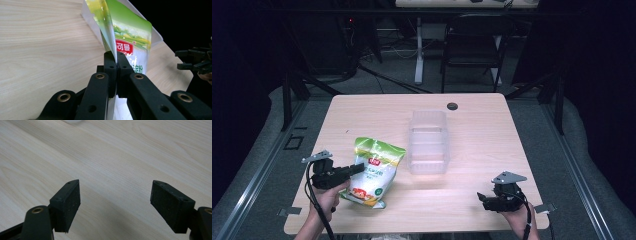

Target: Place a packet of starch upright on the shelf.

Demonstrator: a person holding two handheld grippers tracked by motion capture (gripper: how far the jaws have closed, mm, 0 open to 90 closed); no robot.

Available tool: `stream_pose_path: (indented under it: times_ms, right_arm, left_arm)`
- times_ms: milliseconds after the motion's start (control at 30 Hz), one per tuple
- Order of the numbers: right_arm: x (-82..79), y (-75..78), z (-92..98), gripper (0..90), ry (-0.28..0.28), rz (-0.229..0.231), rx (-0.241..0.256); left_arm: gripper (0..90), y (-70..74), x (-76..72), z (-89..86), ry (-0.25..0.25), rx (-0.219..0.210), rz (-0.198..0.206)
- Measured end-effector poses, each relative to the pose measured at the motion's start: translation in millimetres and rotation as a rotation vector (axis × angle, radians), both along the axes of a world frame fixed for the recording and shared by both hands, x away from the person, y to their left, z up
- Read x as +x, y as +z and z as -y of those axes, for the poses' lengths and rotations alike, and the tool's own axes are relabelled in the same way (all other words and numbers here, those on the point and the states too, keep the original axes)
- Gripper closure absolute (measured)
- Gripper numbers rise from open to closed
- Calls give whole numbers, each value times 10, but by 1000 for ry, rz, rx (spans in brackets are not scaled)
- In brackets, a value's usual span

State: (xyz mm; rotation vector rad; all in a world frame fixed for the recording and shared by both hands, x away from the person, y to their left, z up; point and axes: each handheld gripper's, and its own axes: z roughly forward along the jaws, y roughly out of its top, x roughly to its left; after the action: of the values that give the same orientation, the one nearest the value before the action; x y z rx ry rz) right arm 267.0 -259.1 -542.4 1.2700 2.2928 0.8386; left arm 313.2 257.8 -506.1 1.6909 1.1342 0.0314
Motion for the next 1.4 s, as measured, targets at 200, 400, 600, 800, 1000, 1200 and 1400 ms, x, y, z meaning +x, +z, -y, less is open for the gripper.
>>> stream_pose_path:
  times_ms: [200, 400, 600, 800, 1000, 1200, 1400]
  right_arm:
    - [1, -1, 1, 237, 0, 0, -1]
    - [1, 0, 1, 238, 0, 0, -1]
    - [1, 1, -1, 238, 0, -3, -2]
    - [2, -4, -6, 238, -1, -5, 3]
    - [4, -6, -8, 238, -5, -2, 0]
    - [7, -8, -11, 239, -2, -3, 3]
    - [8, -10, -11, 239, -2, 1, 4]
  left_arm:
    - [893, 46, 0, 28, -17, -25, 13]
    - [893, 94, 4, 45, -21, -21, 34]
    - [893, 117, 28, 65, -15, -16, 40]
    - [893, 154, 62, 77, -4, -18, 53]
    - [893, 176, 105, 83, 5, -21, 59]
    - [893, 202, 145, 79, 17, -21, 69]
    - [893, 219, 188, 85, 32, -31, 72]
